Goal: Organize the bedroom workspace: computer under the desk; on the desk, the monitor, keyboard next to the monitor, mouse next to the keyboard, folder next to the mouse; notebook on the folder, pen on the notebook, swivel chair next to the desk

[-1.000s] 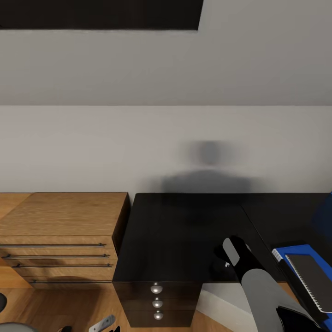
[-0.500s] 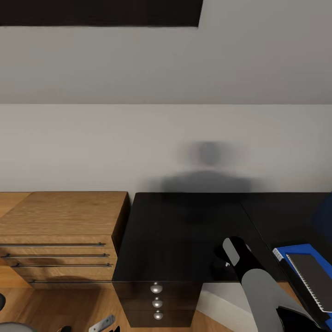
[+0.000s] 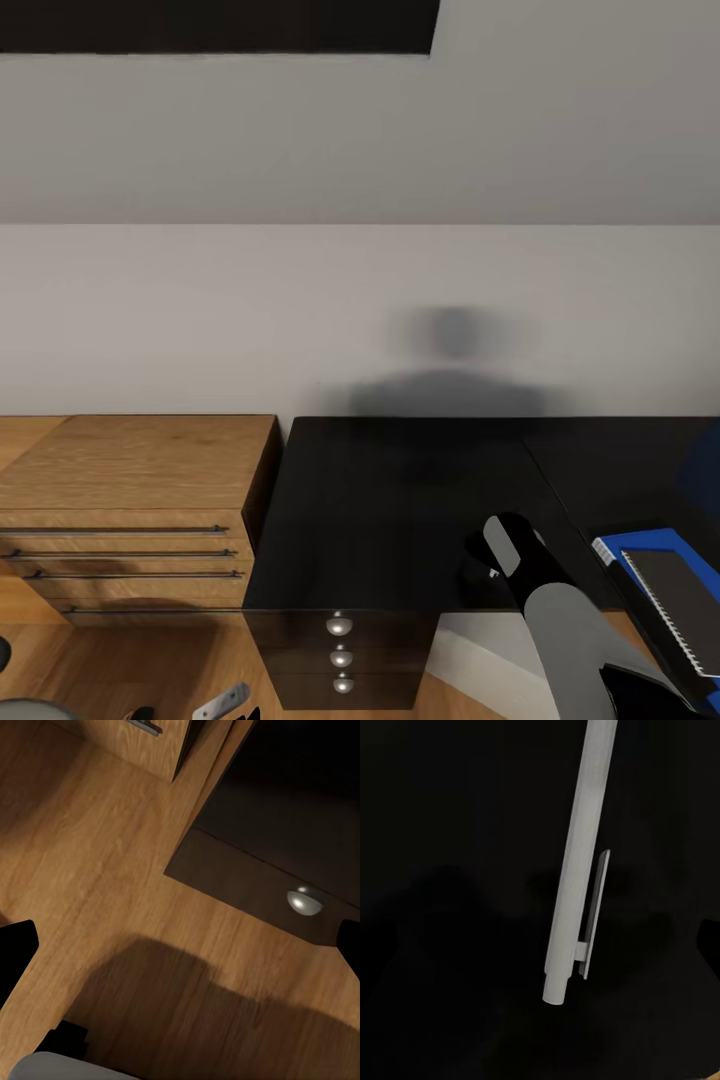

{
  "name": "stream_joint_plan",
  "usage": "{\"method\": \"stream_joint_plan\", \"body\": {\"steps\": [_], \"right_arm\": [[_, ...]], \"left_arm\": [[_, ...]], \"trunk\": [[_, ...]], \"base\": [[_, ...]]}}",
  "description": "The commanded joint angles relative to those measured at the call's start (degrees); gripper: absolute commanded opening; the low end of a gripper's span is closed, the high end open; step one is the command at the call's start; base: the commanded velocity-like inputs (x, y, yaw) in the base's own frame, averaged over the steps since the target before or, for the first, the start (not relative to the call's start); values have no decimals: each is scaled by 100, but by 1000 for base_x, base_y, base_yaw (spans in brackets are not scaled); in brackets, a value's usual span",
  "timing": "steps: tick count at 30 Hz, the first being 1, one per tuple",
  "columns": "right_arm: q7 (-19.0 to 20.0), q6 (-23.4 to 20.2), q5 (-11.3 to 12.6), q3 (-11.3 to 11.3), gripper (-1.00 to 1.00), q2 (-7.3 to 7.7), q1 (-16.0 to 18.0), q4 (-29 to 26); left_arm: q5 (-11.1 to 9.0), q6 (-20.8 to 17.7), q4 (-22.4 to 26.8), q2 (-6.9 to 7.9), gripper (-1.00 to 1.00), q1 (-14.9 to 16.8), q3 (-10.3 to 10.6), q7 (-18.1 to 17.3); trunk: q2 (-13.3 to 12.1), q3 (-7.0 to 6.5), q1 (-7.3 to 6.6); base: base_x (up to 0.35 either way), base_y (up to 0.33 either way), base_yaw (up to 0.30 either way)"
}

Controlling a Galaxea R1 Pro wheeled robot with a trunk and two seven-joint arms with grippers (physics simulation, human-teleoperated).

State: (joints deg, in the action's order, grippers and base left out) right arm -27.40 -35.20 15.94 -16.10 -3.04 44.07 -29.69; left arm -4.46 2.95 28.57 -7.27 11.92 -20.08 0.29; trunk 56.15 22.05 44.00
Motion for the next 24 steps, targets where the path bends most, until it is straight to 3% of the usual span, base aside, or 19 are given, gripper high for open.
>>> {"method": "stream_joint_plan", "body": {"steps": [1, 24], "right_arm": [[-47, -4, 60, -16, 100, -4, 3, -11], [-39, -4, 60, -16, 100, 15, 3, -19]], "left_arm": [[-47, 13, 0, -3, 100, 3, -6, 4], [-47, 13, 0, 6, 100, 3, -5, 6]], "trunk": [[46, 25, 23], [126, 61, 67]], "base": [[0, 0, 0], [0, 0, 0]]}}
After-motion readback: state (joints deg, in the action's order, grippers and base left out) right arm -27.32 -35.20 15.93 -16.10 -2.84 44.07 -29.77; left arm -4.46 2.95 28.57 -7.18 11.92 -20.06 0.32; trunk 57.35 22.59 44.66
